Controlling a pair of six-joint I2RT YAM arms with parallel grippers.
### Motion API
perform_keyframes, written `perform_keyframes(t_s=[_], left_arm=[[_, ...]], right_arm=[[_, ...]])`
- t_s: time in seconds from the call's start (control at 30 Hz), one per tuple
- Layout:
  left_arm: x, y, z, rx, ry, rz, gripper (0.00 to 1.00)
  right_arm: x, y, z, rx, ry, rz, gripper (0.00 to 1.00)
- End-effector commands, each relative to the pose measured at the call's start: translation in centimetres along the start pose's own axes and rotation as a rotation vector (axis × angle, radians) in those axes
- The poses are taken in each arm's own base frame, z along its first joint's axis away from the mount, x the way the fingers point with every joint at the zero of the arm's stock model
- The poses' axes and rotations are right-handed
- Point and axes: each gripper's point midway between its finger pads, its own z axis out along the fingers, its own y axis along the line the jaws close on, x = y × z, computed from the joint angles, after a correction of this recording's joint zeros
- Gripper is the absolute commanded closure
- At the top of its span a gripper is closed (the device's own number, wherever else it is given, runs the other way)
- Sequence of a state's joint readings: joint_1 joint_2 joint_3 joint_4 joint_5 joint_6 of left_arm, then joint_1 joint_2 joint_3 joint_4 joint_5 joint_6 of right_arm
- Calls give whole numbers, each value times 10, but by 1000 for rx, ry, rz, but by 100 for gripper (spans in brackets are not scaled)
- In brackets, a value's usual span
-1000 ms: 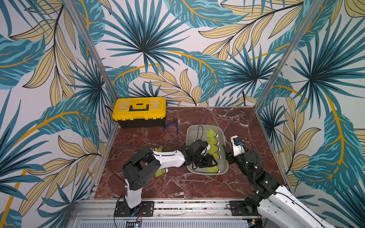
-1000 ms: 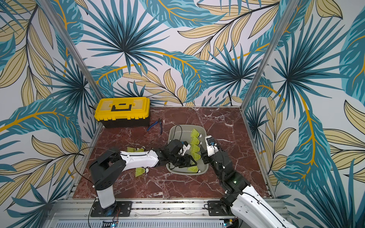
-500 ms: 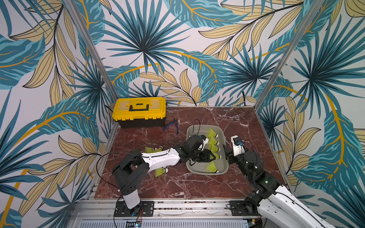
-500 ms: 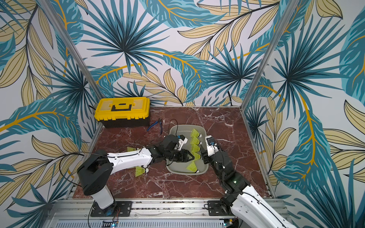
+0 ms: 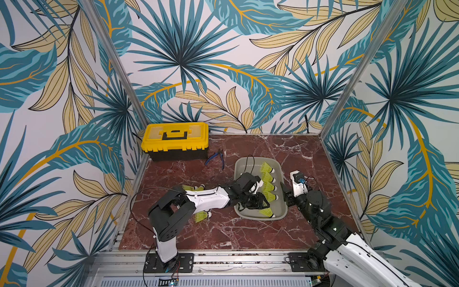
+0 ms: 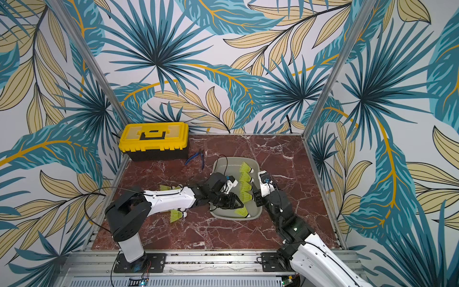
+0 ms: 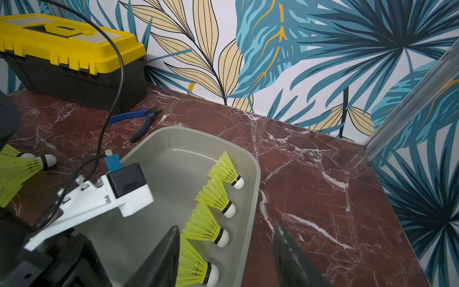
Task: Put the shuttlecocks into the storage box
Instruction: Adjust the shuttlecock in the storage box.
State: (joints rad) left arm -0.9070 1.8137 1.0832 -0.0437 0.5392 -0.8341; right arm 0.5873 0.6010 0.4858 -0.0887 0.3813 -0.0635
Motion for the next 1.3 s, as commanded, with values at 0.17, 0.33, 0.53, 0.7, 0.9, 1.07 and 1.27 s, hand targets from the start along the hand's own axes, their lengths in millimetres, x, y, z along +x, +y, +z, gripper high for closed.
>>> perform_keyframes(t_s=[0.17, 0.33, 0.53, 0.7, 0.9, 1.07, 1.27], left_arm=[[10, 1, 12, 5, 50, -2, 68], [11, -3, 13, 25, 53, -7, 72], [10, -17, 19, 122, 71, -30, 74], [11, -14, 20, 118, 67, -49, 74], [8, -11, 12, 60, 40, -36, 62], [-1, -19, -8, 15, -12, 25, 51], [-20, -8, -55, -96, -136, 76, 49]], right_arm=[[12, 0, 0, 8, 23, -2, 40], [12, 0, 1, 9, 23, 0, 40], [13, 0, 2, 7, 26, -4, 40], [12, 0, 1, 8, 27, -7, 40], [12, 0, 1, 7, 26, -6, 40], [11, -1, 0, 9, 24, -5, 40], [8, -1, -2, 3, 16, 7, 40]])
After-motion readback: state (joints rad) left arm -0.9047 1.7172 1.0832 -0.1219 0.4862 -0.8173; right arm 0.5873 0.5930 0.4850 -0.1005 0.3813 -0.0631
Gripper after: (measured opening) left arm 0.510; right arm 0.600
